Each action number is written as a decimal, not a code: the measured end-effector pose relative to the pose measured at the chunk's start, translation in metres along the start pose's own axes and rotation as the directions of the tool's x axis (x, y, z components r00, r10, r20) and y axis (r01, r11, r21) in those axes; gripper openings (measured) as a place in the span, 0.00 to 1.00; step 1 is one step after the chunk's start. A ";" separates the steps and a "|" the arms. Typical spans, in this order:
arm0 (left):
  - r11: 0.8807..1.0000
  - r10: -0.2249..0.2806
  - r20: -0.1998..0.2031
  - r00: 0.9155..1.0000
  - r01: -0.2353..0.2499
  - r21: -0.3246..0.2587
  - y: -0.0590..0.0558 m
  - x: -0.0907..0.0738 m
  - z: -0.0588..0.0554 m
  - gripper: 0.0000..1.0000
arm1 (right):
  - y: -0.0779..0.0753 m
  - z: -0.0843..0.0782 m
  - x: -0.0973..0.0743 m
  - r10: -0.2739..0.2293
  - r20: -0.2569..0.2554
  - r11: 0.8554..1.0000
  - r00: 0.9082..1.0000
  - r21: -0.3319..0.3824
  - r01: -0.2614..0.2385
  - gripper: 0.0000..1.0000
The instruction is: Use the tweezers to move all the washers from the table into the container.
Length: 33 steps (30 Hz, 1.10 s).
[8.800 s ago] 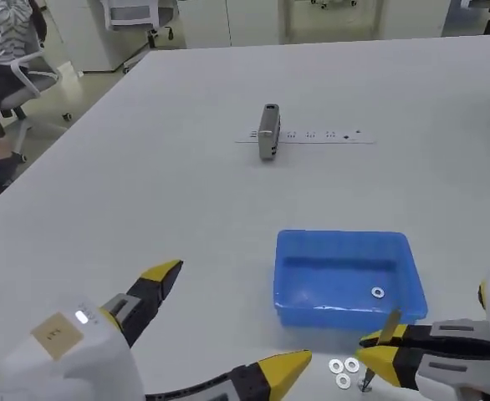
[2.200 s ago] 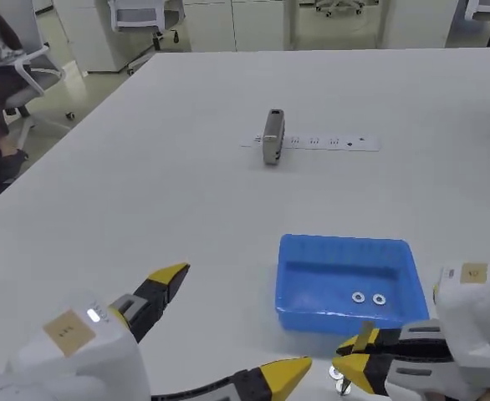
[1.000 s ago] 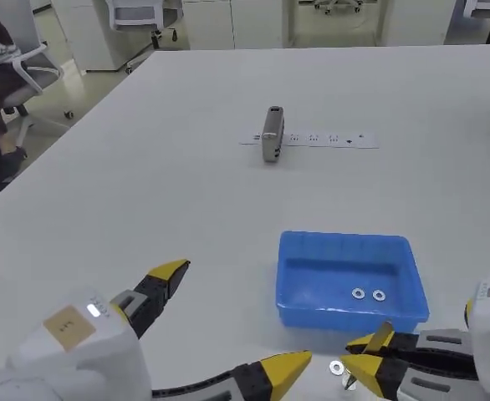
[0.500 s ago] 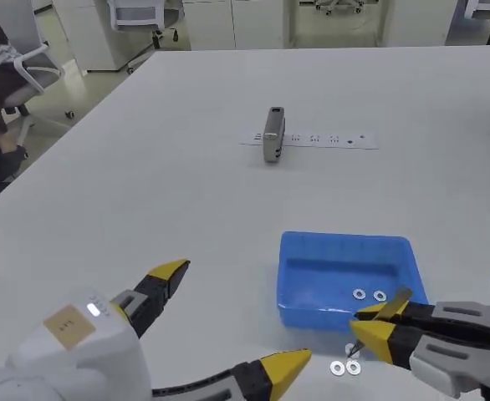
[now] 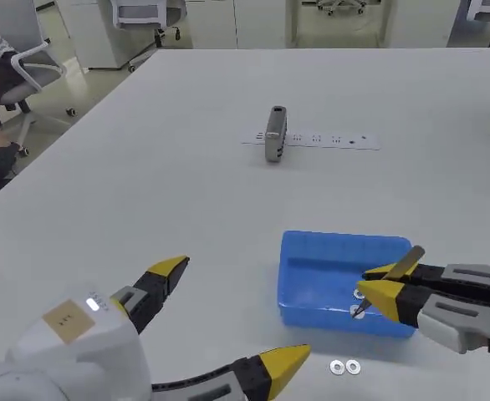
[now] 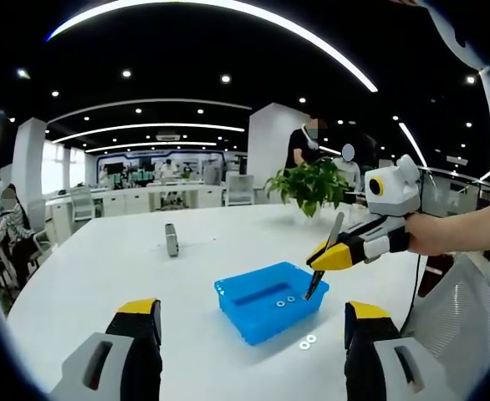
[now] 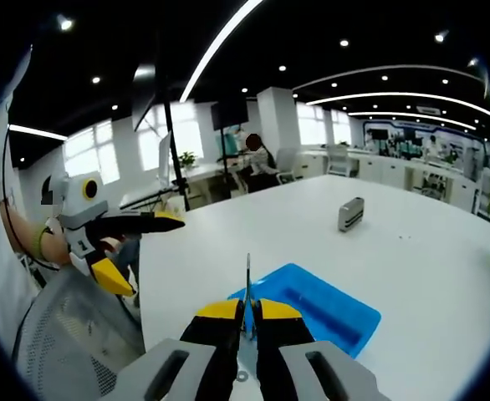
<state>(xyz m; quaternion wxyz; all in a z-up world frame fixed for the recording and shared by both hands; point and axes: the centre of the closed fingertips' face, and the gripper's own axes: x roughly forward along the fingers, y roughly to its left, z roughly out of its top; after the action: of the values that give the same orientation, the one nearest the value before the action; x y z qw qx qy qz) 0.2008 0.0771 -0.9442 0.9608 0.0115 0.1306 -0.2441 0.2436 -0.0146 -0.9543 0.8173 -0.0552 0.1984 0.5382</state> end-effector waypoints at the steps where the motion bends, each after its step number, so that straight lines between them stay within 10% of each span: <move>1: 1.000 0.000 0.003 1.000 0.000 0.001 0.000 0.000 0.000 0.92 | -0.001 0.002 0.001 0.000 0.002 1.000 1.000 -0.002 0.000 0.03; 33: 1.000 -0.001 -0.004 1.000 0.001 0.002 0.000 0.000 -0.001 0.91 | -0.040 0.000 0.032 -0.010 -0.030 0.998 0.999 0.066 0.012 0.03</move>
<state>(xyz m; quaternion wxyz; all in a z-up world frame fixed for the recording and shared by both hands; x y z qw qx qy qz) 0.2010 0.0772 -0.9451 0.9604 0.0127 0.1325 -0.2446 0.2905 -0.0041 -0.9718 0.8186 -0.0371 0.2281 0.5259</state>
